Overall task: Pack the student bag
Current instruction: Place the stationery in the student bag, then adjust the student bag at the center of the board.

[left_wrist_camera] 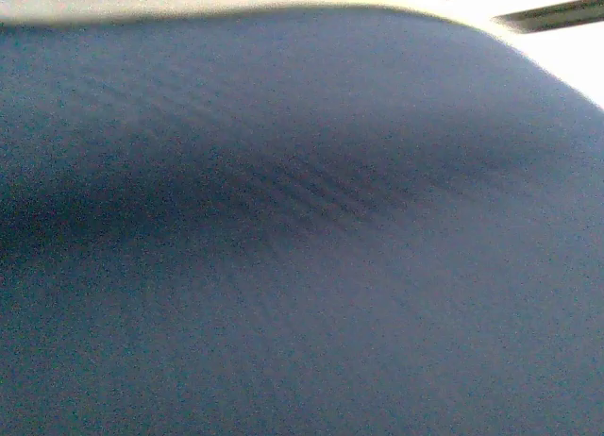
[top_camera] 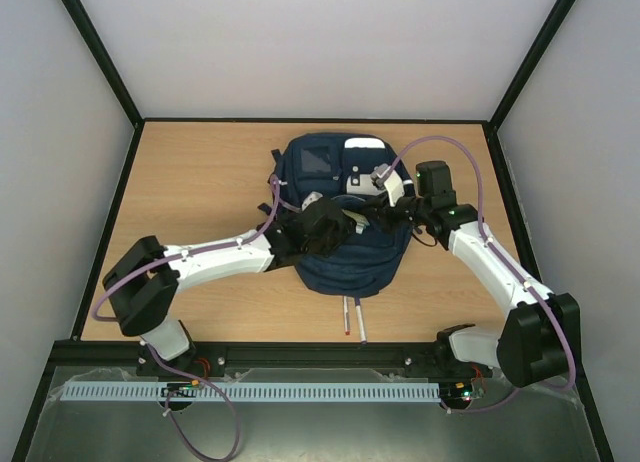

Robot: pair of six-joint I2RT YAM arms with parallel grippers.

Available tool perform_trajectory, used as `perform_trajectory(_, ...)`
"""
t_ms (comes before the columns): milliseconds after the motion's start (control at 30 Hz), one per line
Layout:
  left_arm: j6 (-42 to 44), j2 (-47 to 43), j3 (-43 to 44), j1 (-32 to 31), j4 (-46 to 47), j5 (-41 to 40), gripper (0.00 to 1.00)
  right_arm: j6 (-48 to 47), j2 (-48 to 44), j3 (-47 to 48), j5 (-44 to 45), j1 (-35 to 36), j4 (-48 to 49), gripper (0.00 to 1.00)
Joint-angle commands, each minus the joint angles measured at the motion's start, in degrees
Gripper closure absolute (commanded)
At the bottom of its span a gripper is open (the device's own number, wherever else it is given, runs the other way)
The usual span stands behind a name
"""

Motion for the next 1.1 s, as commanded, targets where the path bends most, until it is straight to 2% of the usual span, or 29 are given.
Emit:
perform_trajectory(0,8.7,-7.0,1.2,-1.4,-2.4,0.3,0.52,0.7,0.9,0.8,8.3,-2.2,0.7,0.99)
perform_trajectory(167,15.6,-6.8,0.0,-0.7,-3.7,2.1,0.53,0.8,1.6,0.7,8.2,-2.2,0.7,0.99)
perform_trajectory(300,21.0,-5.2,0.5,0.2,-4.1,8.5,0.57,0.9,2.0,0.7,8.1,-2.2,0.7,0.99)
perform_trajectory(467,26.0,-8.5,-2.0,-1.6,-10.2,9.6,0.63,0.8,1.9,0.7,8.2,-2.2,0.7,0.99)
perform_trajectory(600,29.8,-15.1,-8.3,-3.4,-13.7,10.1,0.72,0.7,2.1,0.7,8.2,-2.2,0.6,0.99)
perform_trajectory(667,32.6,-18.1,-11.6,-3.6,-13.2,13.0,0.8,0.6,2.4,0.8,7.9,-2.2,0.6,0.99)
perform_trajectory(767,33.9,-19.8,-13.3,-3.6,-16.7,12.8,0.9,0.6,2.6,0.9,7.7,-2.2,0.5,0.99)
perform_trajectory(867,34.0,-18.5,-14.8,-3.2,-18.5,11.2,0.97,0.8,2.1,0.9,7.2,-2.2,0.5,0.99)
perform_trajectory(1067,34.4,-10.2,-14.0,-1.9,-16.1,12.0,0.98,0.6,1.5,0.5,7.0,-2.2,0.7,0.99)
